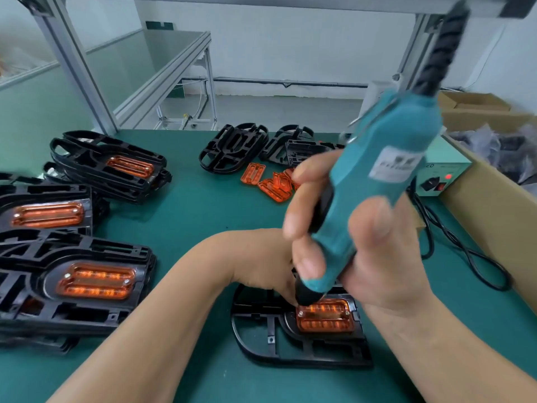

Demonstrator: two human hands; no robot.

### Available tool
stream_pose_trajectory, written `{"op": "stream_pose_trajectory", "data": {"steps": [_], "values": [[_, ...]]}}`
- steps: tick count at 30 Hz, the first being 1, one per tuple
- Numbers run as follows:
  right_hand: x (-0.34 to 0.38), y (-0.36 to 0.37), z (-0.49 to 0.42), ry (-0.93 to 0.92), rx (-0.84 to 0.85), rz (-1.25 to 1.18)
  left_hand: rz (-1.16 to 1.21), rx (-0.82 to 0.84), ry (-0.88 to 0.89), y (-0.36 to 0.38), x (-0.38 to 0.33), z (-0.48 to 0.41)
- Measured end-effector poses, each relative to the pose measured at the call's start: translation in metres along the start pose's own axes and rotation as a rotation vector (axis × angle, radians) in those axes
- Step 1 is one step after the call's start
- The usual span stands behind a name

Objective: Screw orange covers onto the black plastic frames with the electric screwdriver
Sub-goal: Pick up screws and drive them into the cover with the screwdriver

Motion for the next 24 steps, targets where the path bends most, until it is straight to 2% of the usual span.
{"op": "stream_pose_trajectory", "data": {"steps": [6,11,14,18,21,24], "values": [[0.009,-0.078,0.016,0.033,-0.52,-0.006,0.088,-0.021,0.026,-0.005,0.006,-0.004],[0.001,-0.134,0.043,0.048,-0.825,-0.087,0.113,-0.027,0.041,-0.009,0.002,0.006],[-0.003,-0.152,0.052,0.052,-0.904,-0.077,-0.005,-0.027,0.04,-0.006,-0.01,0.015],[-0.008,-0.16,0.056,0.065,-0.909,-0.064,-0.234,0.018,0.048,0.014,-0.036,0.018],[-0.011,-0.161,0.052,0.066,-0.883,-0.061,-0.399,-0.041,0.036,0.024,-0.052,0.014],[-0.012,-0.162,0.049,0.075,-0.86,-0.056,-0.45,-0.098,0.048,0.026,-0.057,0.013]]}}
Point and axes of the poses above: each hand's wrist, its own z-axis away from the middle knuckle, its own y-axis out of the palm, x = y × z, the point moved 5 cm from there along -z, towards the middle knuckle, and after that the axes turned 8 degrees about x, right-handed, at the moved point
